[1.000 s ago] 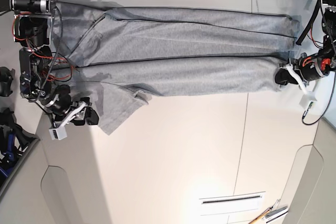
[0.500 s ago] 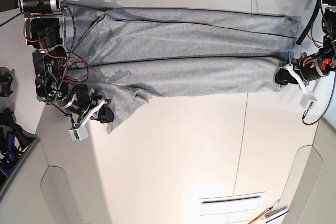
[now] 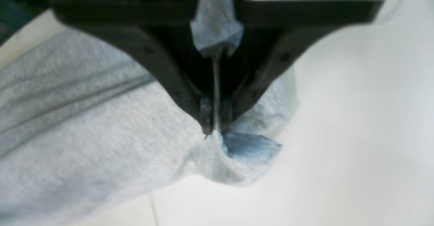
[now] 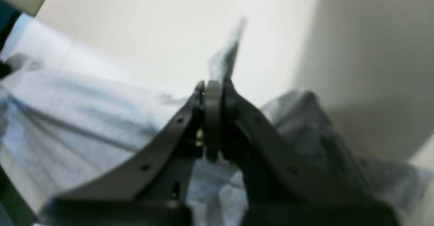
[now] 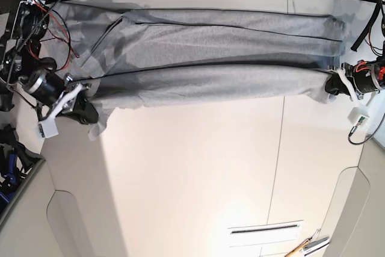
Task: Fold the T-shirt properly
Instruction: 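Grasp the hem corners and fold the hem over toward the folded shoulder edge, then regrasp the ends of the long folded strip with both grippers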
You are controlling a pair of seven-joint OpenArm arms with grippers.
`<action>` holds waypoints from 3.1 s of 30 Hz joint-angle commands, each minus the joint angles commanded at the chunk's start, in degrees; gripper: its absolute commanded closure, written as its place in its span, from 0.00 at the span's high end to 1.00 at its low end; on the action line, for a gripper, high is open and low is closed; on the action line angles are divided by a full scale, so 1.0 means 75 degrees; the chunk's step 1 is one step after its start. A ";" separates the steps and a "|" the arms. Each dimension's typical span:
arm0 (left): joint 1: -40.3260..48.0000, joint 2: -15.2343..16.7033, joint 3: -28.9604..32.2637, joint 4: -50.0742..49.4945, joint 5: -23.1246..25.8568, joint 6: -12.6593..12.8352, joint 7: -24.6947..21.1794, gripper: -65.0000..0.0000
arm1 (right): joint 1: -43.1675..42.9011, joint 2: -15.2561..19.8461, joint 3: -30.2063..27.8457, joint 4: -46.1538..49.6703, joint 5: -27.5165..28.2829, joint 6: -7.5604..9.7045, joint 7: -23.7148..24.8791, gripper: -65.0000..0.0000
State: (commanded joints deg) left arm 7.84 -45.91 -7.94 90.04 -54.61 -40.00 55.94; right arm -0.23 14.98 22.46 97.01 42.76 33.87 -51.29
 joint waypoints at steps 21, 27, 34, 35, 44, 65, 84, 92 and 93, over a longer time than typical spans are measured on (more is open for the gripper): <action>0.1393 -0.0038 -0.0717 0.1422 -0.0006 0.0000 0.0603 0.00 | -0.2585 0.0119 0.0982 0.1137 0.0399 0.0000 -0.0169 0.00; 0.2078 -0.0032 -0.1451 0.1466 -0.0119 0.0000 0.0603 0.06 | -0.2623 0.0117 0.0982 0.1093 0.0067 -0.0009 -0.0166 0.00; 0.2282 0.0428 -0.1460 0.1466 -0.0119 0.0000 0.0603 0.35 | -0.2646 0.0117 0.0991 0.1067 0.0076 -0.0038 -0.0169 0.39; 0.2282 0.0455 -0.1510 0.1469 -0.0122 0.0000 0.0603 0.36 | -0.2643 0.0117 0.1023 0.1070 0.0131 -0.0070 -0.0169 0.39; 0.2422 0.0994 -0.3532 0.1460 -0.0458 0.0276 0.0801 0.70 | -0.2591 0.0111 0.1985 0.1081 0.0959 -0.0079 0.0050 0.30; 0.2769 0.2063 -0.3762 0.0711 0.1335 0.0587 -0.0283 0.70 | -0.2430 -0.0105 -0.0134 -0.0912 -0.0382 -0.0015 0.1300 0.00; 0.2769 0.2060 -0.3684 -0.0536 -0.0624 0.0000 0.0181 0.70 | -0.2425 -0.0096 -0.0134 -0.0909 0.0163 -0.0015 0.1291 0.00; 0.2769 0.2119 -0.3573 -0.0536 -0.0973 0.0000 0.0236 0.69 | -0.2428 -0.0096 -0.0134 -0.0909 0.0347 -0.0012 0.1212 0.00; 0.2766 0.2119 -0.3515 -0.0536 -0.0985 0.0000 0.0236 0.69 | -0.2425 -0.0096 -0.0134 -0.0906 0.0446 -0.0012 0.1160 0.00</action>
State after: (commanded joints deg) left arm 28.58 -30.02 -34.30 86.02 -62.00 -40.00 57.71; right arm -18.41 14.26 21.45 90.21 46.11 33.78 -42.59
